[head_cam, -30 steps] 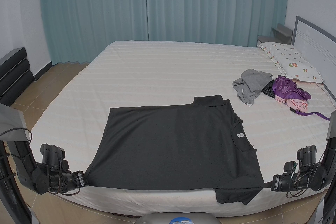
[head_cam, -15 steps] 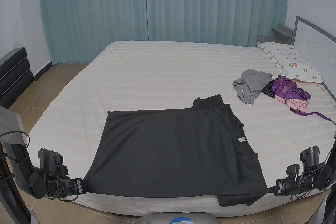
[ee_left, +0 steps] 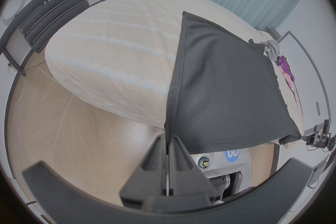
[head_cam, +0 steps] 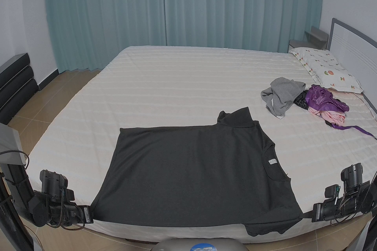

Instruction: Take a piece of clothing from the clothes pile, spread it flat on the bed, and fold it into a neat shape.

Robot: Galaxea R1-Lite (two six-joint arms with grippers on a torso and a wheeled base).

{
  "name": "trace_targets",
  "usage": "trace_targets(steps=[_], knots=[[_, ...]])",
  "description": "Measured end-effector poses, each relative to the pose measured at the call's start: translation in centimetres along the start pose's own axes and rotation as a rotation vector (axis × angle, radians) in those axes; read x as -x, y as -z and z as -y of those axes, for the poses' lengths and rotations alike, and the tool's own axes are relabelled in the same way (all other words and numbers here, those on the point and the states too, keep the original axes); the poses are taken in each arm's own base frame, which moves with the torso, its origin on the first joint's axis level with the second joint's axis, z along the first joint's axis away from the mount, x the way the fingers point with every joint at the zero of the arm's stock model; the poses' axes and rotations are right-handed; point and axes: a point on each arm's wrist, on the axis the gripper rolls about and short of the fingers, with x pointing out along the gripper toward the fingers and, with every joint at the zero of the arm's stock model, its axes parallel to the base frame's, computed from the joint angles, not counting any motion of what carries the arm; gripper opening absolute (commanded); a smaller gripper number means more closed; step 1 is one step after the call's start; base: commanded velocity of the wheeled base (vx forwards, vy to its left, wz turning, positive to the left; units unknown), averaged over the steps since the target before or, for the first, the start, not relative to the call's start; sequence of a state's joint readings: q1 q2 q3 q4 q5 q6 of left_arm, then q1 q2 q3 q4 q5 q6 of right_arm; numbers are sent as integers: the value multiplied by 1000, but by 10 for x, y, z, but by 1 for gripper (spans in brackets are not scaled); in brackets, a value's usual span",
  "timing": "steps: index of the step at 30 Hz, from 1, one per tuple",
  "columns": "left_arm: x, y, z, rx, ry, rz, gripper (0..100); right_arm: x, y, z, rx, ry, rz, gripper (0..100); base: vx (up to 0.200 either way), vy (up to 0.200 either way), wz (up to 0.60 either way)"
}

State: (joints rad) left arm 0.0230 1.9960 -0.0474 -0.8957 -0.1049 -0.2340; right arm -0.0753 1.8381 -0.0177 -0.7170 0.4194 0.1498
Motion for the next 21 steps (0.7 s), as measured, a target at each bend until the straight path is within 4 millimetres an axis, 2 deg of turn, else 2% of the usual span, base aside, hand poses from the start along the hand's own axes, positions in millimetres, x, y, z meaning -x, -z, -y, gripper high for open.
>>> trace_targets(steps=[10,21], knots=[[3,6,-1,-28,-4,-16,0,7,7,-2,5,0,-41,0,0,0,0],[10,10,-3,-57,-29,-44,0,17,9,-7,55,-6,-6,0,0,0,0]])
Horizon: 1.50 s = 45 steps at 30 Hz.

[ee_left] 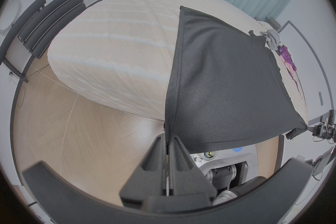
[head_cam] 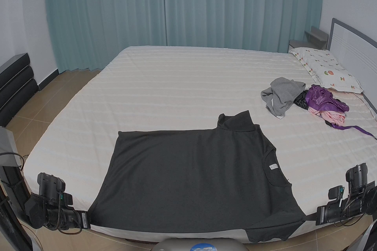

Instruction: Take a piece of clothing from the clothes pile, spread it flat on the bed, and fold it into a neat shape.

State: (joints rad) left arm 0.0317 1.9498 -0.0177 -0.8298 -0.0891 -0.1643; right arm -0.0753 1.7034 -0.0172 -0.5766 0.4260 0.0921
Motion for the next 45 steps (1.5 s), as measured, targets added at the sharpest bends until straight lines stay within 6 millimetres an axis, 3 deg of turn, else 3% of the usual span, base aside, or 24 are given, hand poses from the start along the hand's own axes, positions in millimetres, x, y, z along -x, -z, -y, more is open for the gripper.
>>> trace_targets(steps=[7,14,24,32,45], knots=[[0,-13,0,48,6,61,0,5,-9,-3,23,-8,72,0,0,0,0],[-2,-42,5,145,39,172,0,4,-33,-5,38,-11,139,0,0,0,0],[-2,-74,18,137,86,280,0,-3,-66,-5,-8,9,202,0,0,0,0],[4,-80,25,122,82,308,0,-5,-60,-4,-10,16,180,0,0,0,0],[17,-64,25,107,69,296,0,6,-44,-9,7,11,186,0,0,0,0]])
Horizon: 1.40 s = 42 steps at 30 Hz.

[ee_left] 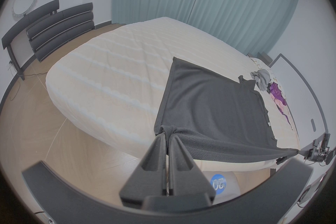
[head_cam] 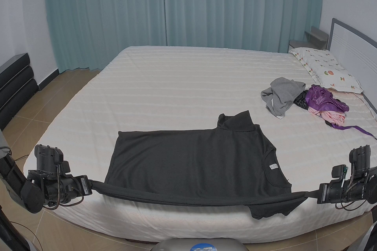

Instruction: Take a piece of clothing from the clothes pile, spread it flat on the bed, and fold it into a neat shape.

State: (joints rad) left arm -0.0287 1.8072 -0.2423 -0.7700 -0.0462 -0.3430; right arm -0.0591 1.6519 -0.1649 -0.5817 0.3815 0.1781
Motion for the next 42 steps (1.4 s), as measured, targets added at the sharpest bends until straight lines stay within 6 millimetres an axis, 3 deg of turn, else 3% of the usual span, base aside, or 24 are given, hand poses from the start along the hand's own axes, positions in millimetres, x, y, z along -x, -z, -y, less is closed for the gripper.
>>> trace_targets(steps=[10,16,29,42], knots=[[11,12,-3,-19,-8,-22,0,5,10,-3,8,-7,-10,0,0,0,0],[6,2,0,-14,2,7,0,3,-1,-4,14,-21,18,0,0,0,0],[-27,-28,7,-6,13,50,0,-25,-42,-2,-3,-32,49,0,0,0,0],[-65,-42,10,-4,9,35,0,-68,-71,4,-10,-38,28,0,0,0,0]])
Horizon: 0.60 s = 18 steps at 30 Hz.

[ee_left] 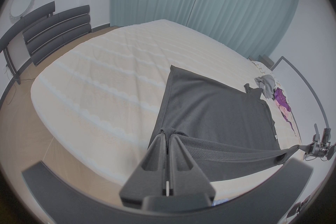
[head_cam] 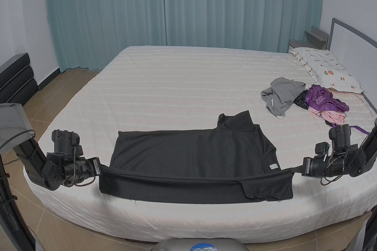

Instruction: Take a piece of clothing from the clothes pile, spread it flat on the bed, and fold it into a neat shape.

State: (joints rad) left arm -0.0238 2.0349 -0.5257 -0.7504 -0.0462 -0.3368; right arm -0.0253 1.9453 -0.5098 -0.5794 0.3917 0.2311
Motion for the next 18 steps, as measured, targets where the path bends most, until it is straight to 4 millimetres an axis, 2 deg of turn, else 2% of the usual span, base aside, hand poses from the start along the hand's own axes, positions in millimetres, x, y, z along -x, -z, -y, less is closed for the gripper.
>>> trace_targets(steps=[18], knots=[[-57,-7,-1,65,-19,-56,0,-62,-18,17,-9,9,-39,0,0,0,0]])
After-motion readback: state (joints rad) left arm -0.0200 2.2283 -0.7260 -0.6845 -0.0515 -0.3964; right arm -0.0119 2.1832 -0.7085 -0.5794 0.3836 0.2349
